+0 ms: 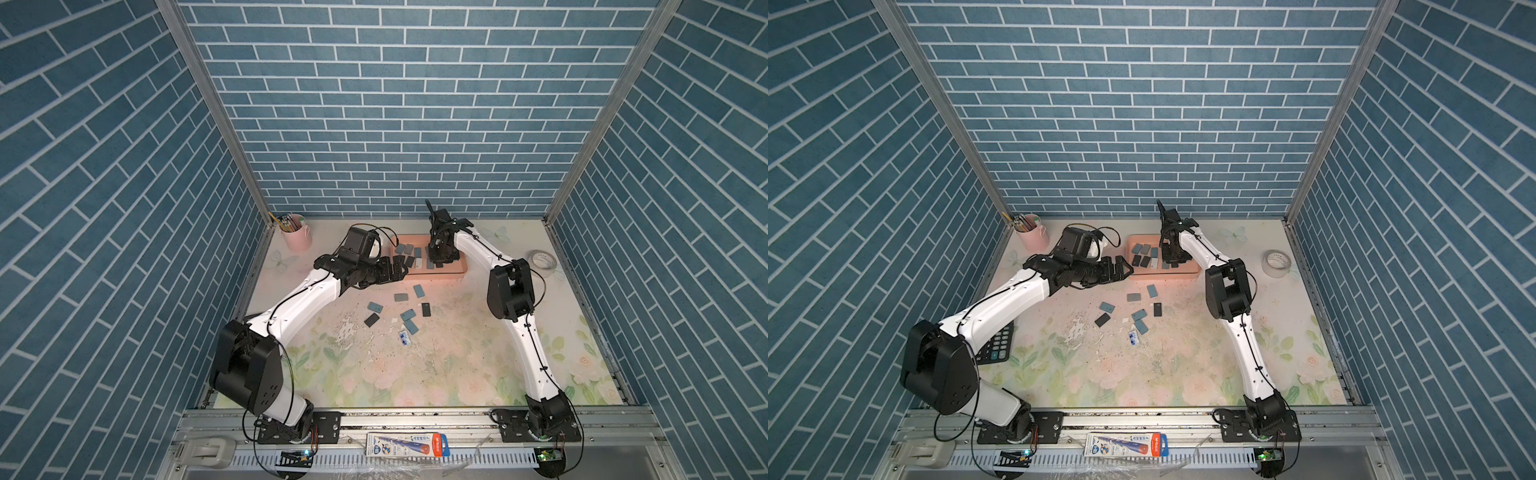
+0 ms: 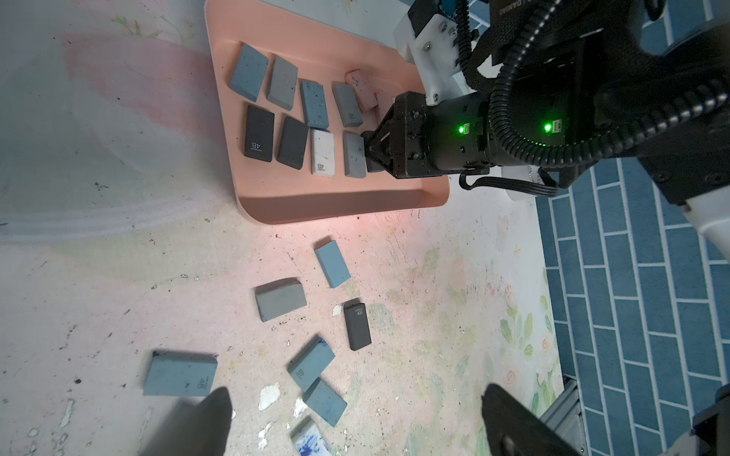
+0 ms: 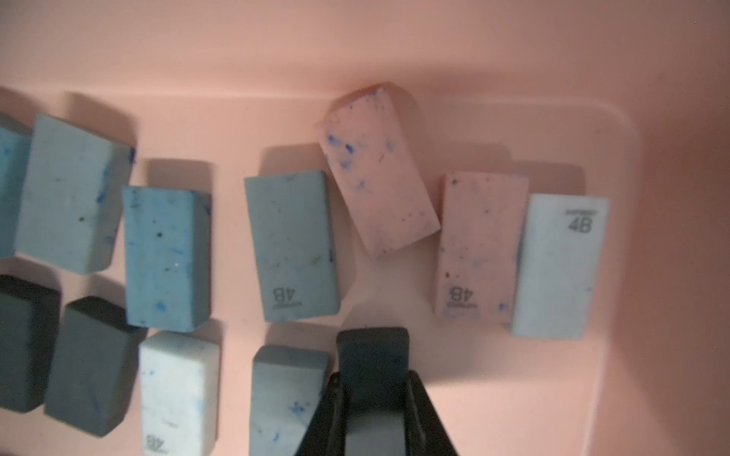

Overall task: Put the eraser in the storage box
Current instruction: Place the eraser at the center of the board.

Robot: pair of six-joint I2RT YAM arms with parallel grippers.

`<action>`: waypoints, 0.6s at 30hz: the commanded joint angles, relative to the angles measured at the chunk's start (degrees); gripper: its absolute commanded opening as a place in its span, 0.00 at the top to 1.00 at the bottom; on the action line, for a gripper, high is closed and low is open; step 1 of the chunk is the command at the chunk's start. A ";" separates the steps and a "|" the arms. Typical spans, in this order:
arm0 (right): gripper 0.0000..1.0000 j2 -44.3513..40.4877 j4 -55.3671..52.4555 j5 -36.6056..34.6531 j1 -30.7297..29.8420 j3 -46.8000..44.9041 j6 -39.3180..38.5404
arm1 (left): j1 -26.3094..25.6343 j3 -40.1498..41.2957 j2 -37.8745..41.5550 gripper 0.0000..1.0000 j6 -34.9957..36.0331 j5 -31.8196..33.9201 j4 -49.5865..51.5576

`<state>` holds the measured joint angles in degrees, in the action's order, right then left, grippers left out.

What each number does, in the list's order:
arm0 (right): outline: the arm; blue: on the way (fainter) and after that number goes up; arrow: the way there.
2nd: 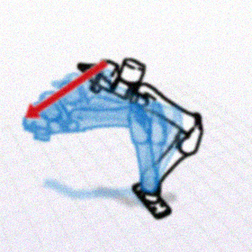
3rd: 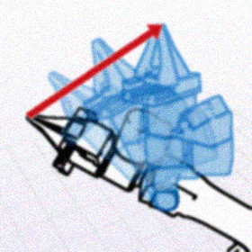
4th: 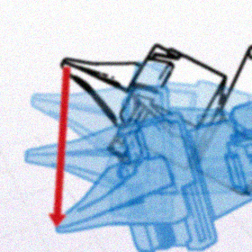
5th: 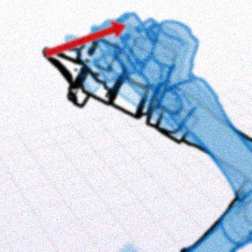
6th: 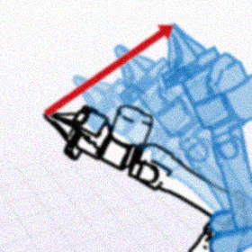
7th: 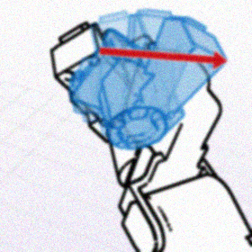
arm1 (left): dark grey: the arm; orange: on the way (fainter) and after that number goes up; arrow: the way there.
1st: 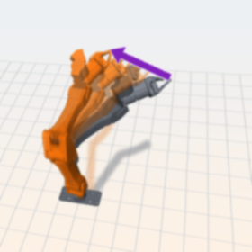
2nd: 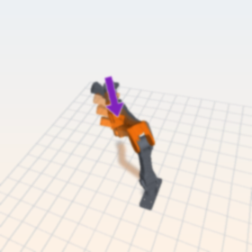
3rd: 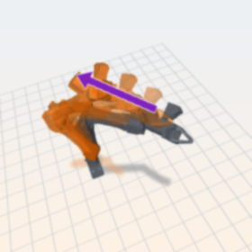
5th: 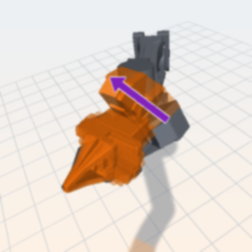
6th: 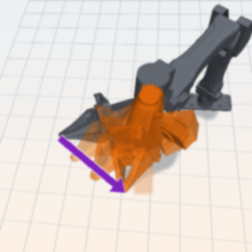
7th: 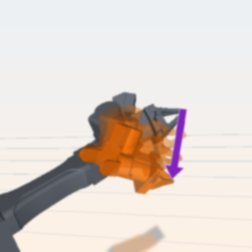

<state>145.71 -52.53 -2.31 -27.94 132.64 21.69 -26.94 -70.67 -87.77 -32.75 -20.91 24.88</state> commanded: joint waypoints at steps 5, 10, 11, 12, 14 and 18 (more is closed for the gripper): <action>0.84 3.54 -2.37 2.09 -1.65 4.65 3.44 | 0.30 0.63 -0.99 0.00 0.62 -0.65 -0.10; 0.83 5.00 -3.37 2.31 -1.93 6.65 3.77 | 0.26 0.63 -1.05 0.01 0.60 -0.90 -0.06; 0.83 5.04 -3.24 2.45 -2.06 6.67 3.88 | 0.30 0.60 -1.00 0.00 0.68 -0.77 0.07; 0.83 5.19 -3.10 2.55 -2.24 6.76 3.97 | 0.29 0.63 -1.00 0.01 0.78 -0.71 0.23; 0.82 5.38 -3.10 2.60 -2.59 7.08 4.07 | 0.28 0.63 -1.09 0.00 0.85 -0.69 0.34; 0.81 6.22 -3.66 3.11 -3.28 8.68 4.17 | 0.31 0.71 -1.27 0.01 0.85 -0.63 0.42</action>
<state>149.80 -54.15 -0.91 -30.02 140.09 23.66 -26.89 -70.67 -88.01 -32.71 -21.12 24.93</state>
